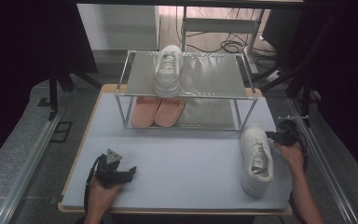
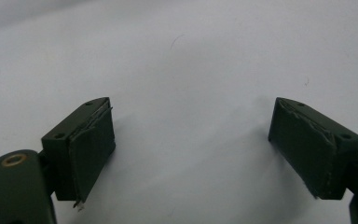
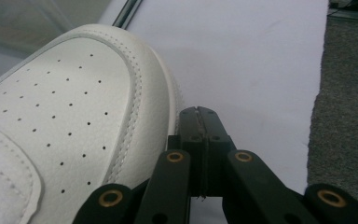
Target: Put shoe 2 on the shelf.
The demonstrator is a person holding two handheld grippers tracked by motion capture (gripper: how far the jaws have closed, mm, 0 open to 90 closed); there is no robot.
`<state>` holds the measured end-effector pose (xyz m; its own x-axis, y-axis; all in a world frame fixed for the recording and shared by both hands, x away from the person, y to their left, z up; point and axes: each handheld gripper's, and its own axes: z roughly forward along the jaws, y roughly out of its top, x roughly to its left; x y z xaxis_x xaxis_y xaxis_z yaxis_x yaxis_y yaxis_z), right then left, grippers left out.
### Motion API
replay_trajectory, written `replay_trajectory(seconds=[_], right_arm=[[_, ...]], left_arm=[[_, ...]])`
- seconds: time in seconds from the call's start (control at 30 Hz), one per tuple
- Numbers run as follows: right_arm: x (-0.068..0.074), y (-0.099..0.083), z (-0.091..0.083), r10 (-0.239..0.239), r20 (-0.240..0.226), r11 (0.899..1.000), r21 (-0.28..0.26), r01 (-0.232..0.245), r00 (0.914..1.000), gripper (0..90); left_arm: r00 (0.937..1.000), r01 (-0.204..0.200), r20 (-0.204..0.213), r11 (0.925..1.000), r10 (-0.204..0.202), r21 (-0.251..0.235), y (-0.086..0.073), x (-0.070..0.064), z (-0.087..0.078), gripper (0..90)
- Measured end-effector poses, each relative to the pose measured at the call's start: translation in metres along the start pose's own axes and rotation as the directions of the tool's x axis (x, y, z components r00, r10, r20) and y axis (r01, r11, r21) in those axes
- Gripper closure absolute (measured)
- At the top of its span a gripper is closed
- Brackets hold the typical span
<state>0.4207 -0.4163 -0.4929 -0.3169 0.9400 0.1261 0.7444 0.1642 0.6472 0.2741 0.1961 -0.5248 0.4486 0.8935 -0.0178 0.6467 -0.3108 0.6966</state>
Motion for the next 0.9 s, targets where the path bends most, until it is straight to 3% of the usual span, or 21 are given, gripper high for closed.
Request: replay_trajectory(seconds=[0.17,0.37,0.53,0.73,0.9], right_arm=[[0.009,-0.006,-0.002,-0.008,-0.060,1.000,0.008,0.009,0.9981,89.8],[0.029,-0.012,-0.003,-0.048,-0.086,0.999,0.001,0.048,0.9951,89.3],[0.042,-0.024,-0.017,-0.074,-0.054,0.997,0.031,0.076,0.9958,86.7],[0.050,-0.045,-0.041,-0.056,-0.066,0.998,0.029,0.058,0.9962,88.3],[0.060,-0.048,-0.048,-0.058,-0.071,0.998,0.018,0.059,0.9958,89.5]], left_arm=[[1.0000,0.000,0.000,1.0000,0.000,0.000,0.000,0.000,0.000,14.2],[1.0000,0.000,0.000,1.0000,0.000,0.000,0.000,0.000,0.000,14.2],[1.0000,0.000,0.000,1.0000,0.000,0.000,0.000,0.000,0.000,14.2],[1.0000,0.000,0.000,1.0000,0.000,0.000,0.000,0.000,0.000,14.2],[1.0000,0.000,0.000,1.0000,0.000,0.000,0.000,0.000,0.000,14.2]])
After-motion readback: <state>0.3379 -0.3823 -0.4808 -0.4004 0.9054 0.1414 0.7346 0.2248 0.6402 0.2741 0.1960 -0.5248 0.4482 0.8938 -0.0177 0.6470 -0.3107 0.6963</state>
